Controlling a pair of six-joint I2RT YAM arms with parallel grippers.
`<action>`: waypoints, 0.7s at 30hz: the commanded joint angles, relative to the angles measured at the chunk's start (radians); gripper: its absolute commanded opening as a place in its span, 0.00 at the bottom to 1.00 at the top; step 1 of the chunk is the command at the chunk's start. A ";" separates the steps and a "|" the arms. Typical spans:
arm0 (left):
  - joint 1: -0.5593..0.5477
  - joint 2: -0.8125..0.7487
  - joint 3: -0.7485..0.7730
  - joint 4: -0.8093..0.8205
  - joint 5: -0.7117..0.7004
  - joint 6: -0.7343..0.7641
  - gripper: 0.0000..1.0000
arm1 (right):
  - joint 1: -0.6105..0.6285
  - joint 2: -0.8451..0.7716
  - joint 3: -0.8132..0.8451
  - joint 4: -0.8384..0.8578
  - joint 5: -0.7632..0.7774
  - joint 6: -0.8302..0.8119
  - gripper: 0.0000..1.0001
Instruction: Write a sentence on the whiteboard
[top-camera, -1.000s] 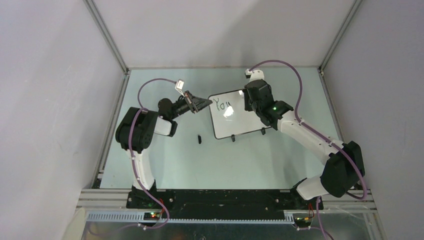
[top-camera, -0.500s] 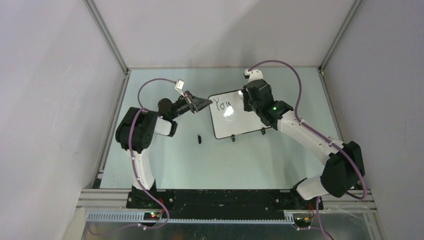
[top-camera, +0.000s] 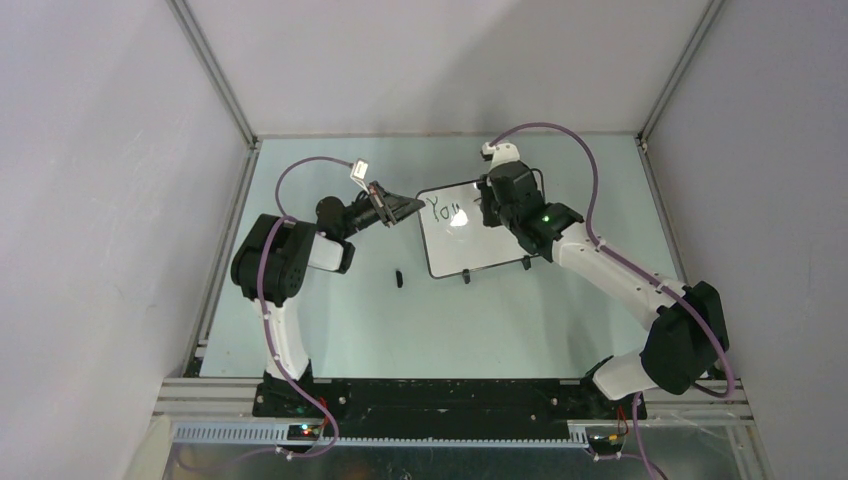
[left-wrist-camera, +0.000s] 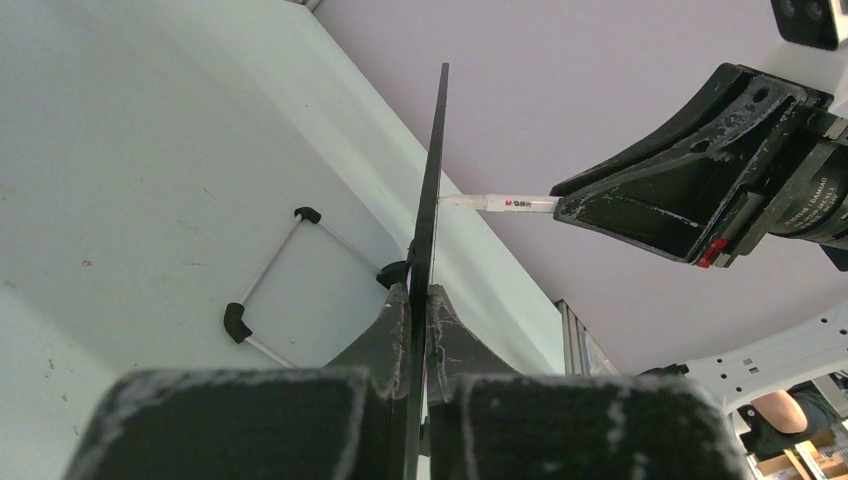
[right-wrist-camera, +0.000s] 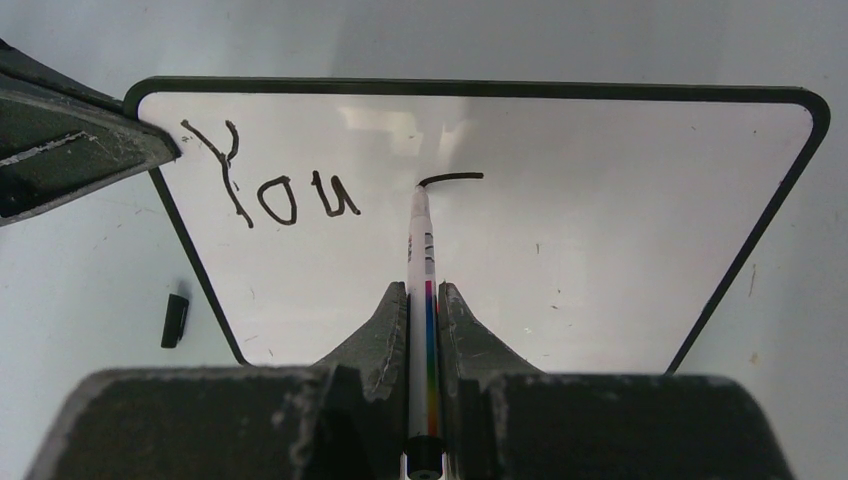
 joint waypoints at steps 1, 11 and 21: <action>-0.009 -0.050 0.007 0.043 0.023 0.003 0.00 | 0.012 0.015 0.004 -0.015 -0.002 -0.004 0.00; -0.008 -0.052 0.006 0.043 0.023 0.003 0.00 | 0.013 0.013 0.004 -0.060 0.083 0.003 0.00; -0.008 -0.055 0.004 0.043 0.022 0.003 0.00 | 0.000 -0.001 0.005 -0.044 0.109 0.002 0.00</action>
